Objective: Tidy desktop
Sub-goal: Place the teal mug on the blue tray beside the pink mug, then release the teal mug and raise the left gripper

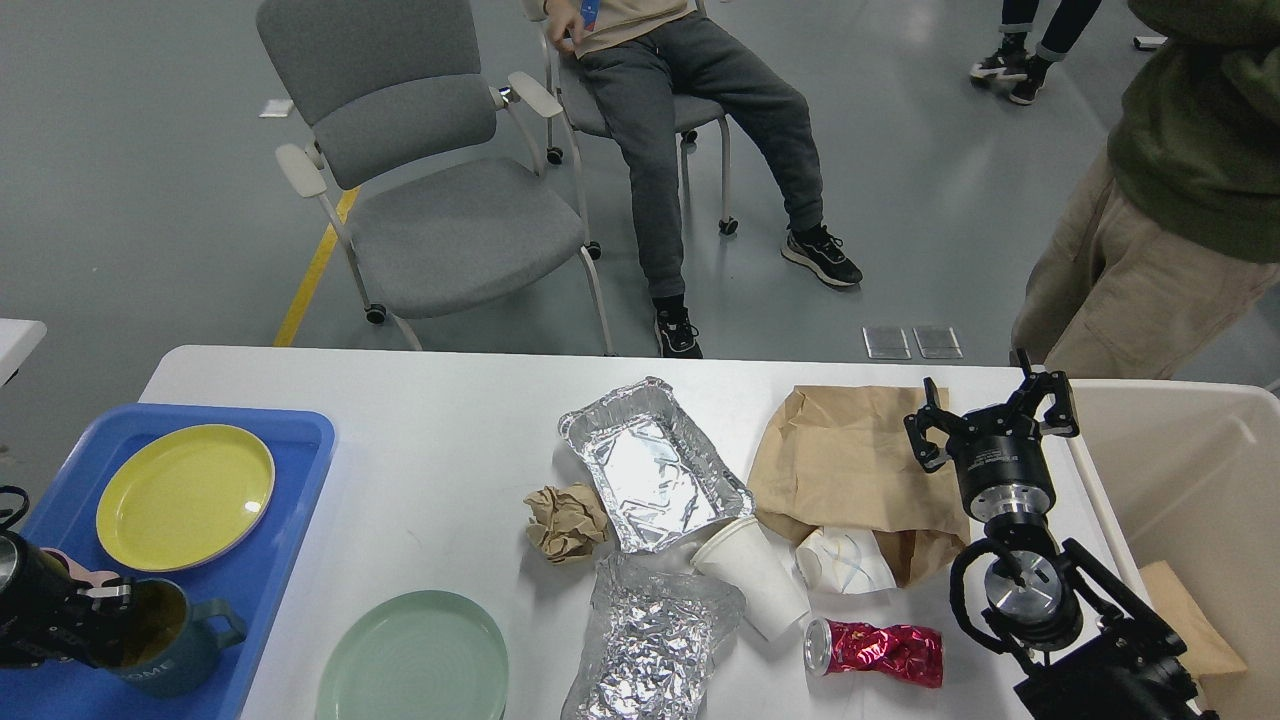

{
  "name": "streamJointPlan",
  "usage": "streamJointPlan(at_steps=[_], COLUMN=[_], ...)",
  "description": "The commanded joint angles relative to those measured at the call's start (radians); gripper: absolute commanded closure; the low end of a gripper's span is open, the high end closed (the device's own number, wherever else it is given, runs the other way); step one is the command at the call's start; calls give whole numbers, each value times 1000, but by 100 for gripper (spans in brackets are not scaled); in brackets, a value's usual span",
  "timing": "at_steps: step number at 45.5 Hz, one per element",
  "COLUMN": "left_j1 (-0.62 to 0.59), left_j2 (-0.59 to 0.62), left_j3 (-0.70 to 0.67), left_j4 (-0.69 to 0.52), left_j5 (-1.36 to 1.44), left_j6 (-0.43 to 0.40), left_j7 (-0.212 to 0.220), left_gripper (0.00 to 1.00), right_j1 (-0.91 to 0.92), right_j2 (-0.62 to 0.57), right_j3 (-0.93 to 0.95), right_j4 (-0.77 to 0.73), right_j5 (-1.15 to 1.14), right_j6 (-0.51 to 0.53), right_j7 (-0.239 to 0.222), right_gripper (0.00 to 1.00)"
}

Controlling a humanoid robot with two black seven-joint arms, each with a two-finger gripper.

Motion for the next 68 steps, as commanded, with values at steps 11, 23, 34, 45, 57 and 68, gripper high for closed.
streamJointPlan(at_steps=[11,23,34,45,57,68], left_j1=[0,-94,-328,-485,-750,-953], left_j2=[1,28,14,-41,-224,-448], left_j3=[0,58,245,308,385,365], left_j4=[-8,-66,-180,-258,-394,-545], left_j5=[-1,-9,-82,-96,-207,-342], left_j6=[20,-7,-12,-44,-87,-89], left_j7=[0,-1,-3,2,3,5], left_gripper=[14,10,10,10,10,11], right_j1=[-1,0,0,0,0,0], right_j2=[0,0,0,0,0,0], right_j3=[0,0,0,0,0,0], right_j4=[0,-2,-2,0,0,-2], right_j5=[0,0,-1,-1,0,0], right_j6=[1,1,-1,-1,1,1], right_j7=[0,0,0,0,0,0], right_gripper=[0,0,0,0,0,0])
